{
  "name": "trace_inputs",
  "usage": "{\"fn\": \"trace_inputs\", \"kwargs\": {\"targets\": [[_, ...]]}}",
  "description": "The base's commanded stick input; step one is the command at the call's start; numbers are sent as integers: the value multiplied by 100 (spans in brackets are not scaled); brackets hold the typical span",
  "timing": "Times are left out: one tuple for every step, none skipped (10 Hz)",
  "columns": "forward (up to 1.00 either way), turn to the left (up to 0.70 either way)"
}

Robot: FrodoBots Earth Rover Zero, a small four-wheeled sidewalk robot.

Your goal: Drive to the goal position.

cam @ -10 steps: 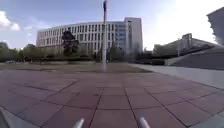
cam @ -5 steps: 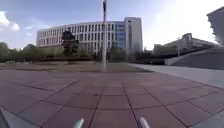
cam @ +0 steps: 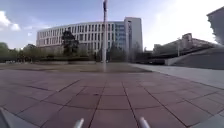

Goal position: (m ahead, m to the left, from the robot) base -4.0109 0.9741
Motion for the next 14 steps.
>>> {"fn": "trace_inputs", "kwargs": {"targets": [[100,0],[100,0],[100,0],[100,0],[100,0],[87,0],[34,0],[0,0],[0,0],[0,0],[0,0],[0,0],[17,-4],[83,-22]]}}
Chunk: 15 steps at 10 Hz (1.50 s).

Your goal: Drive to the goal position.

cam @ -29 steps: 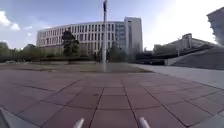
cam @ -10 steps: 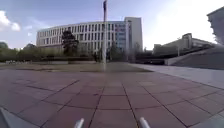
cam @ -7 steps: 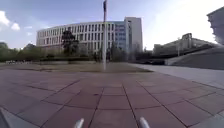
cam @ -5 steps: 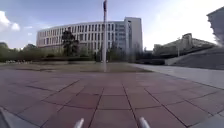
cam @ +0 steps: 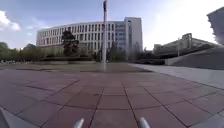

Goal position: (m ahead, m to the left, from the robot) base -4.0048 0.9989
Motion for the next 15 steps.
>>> {"fn": "trace_inputs", "kwargs": {"targets": [[100,-27],[100,-27],[100,-27],[100,-27],[100,-27],[100,-27],[100,-27],[100,-27],[100,-27],[100,-27],[100,-27],[100,-27],[100,-27],[100,-27],[100,-27]]}}
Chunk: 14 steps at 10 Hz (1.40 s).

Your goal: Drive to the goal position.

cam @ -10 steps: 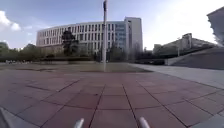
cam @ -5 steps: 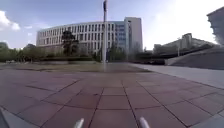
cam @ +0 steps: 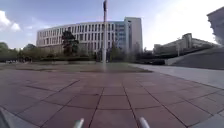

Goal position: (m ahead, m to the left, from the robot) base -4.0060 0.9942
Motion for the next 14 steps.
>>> {"fn": "trace_inputs", "kwargs": {"targets": [[100,-27],[100,-27],[100,-27],[100,-27],[100,-10],[66,0],[13,0],[0,0],[0,0],[0,0],[0,0],[-30,0],[-100,0],[-100,0]]}}
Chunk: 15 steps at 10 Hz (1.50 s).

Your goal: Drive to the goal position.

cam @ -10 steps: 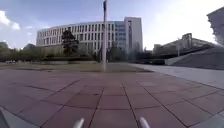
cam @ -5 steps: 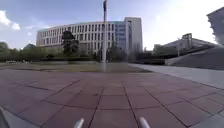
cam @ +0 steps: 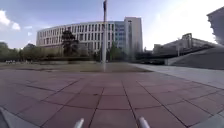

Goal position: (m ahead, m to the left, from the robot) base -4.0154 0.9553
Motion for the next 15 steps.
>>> {"fn": "trace_inputs", "kwargs": {"targets": [[-100,0],[-100,0],[-100,0],[-100,0],[-100,0],[-85,0],[-22,0],[0,0],[0,0],[0,0],[0,0],[0,0],[0,0],[0,0],[0,0]]}}
